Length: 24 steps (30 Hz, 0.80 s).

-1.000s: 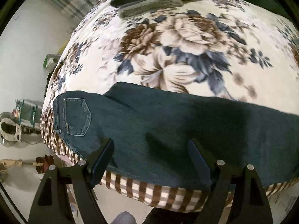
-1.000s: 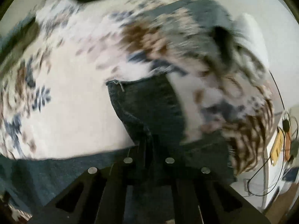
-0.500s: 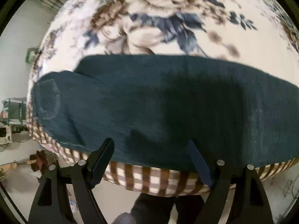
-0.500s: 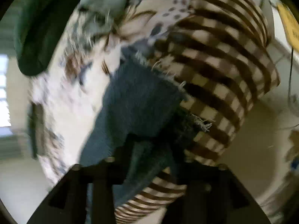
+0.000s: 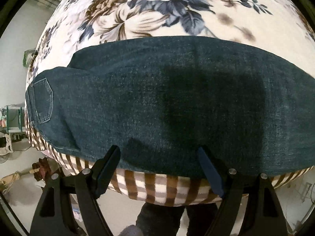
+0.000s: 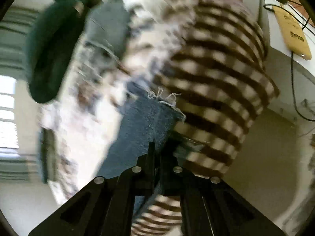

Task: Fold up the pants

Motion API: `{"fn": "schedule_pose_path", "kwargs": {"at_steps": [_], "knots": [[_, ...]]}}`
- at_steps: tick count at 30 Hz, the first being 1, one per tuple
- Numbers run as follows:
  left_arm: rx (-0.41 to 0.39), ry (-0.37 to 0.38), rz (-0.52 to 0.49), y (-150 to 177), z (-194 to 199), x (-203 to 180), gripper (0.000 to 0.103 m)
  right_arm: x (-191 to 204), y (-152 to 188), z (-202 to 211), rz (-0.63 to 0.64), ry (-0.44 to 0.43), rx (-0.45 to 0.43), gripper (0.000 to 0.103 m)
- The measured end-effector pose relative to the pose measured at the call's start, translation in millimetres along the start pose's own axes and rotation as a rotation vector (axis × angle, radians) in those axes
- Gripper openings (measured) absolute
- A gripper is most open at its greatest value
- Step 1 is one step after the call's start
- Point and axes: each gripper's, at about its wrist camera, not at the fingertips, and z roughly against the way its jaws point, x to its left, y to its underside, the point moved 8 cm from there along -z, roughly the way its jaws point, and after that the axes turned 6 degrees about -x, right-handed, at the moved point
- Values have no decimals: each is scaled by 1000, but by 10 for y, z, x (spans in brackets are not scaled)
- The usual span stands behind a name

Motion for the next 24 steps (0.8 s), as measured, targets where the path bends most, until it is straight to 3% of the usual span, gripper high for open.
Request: {"fn": "schedule_pose_path", "kwargs": {"at_steps": [3,5,6,7,12,16,24], "knots": [[-13,12,19,24,55,105,80,-164,71,-176,-39,12,89,12],[-28,42,57,52,140,233,80,-149,64,-91,-33,4,86,33],[-34,47,76,67,181,312,80,-117,71,-19,-21,0,79,52],[-40,65,109,90,236,442,80,-84,91,49,-10,-5,73,59],[-57,101,263,148,343,1152,80,180,388,250,65,47,79,63],[-82,108,397,132,264,1942,80,532,797,280,104,59,95,64],[-96,43,590,122,-343,3520,80,1609,2402,-72,166,19,283,64]]}}
